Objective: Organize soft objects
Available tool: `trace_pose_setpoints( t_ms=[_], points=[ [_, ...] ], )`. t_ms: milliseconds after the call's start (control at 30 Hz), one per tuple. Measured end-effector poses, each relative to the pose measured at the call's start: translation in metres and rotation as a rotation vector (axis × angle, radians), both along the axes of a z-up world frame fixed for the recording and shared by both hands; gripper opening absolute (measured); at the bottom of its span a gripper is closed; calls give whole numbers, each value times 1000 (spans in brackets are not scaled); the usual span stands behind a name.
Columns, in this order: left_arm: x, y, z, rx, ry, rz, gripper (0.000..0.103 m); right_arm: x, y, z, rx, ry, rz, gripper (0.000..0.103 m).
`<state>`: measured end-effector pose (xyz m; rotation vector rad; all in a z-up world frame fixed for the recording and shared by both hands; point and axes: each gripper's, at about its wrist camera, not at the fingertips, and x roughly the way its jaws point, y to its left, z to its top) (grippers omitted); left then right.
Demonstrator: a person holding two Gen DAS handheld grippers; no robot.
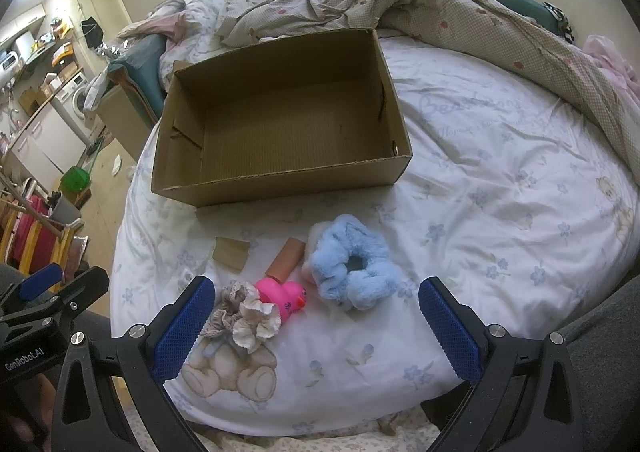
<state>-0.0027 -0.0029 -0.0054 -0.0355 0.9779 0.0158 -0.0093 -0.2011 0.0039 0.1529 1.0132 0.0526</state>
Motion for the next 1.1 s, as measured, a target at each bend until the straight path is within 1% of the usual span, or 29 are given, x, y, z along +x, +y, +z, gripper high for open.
trace_pose_setpoints(
  t_ms=[467, 633, 700, 800, 867, 900, 933, 1000, 1100],
  points=[
    [0, 0, 0, -1, 1, 0, 103, 0, 1, -1, 0, 2, 0, 103],
    [-1, 1, -2, 0, 2, 11, 103, 3, 4, -5, 10, 27, -2, 103],
    [-2, 3, -3, -5, 1, 26, 103, 10, 0, -8, 60, 72, 3, 103],
    [-3, 7, -4, -7, 5, 49, 103, 25, -13, -20, 197, 185, -25, 103],
    [-1, 10, -5, -10, 14, 63, 103, 32, -27, -35, 293, 265, -92, 103],
    [0, 11, -5, -9, 17, 66, 103, 36, -33, -47, 337, 323, -138, 103],
    [1, 12, -5, -6, 22, 71, 103, 39, -38, -56, 361, 367, -172, 103],
    [3, 14, -7, -7, 32, 80, 103, 46, -42, -72, 377, 420, -212, 103],
    [6, 16, -10, 12, 50, 97, 103, 59, -40, -84, 344, 442, -230, 103]
  ],
)
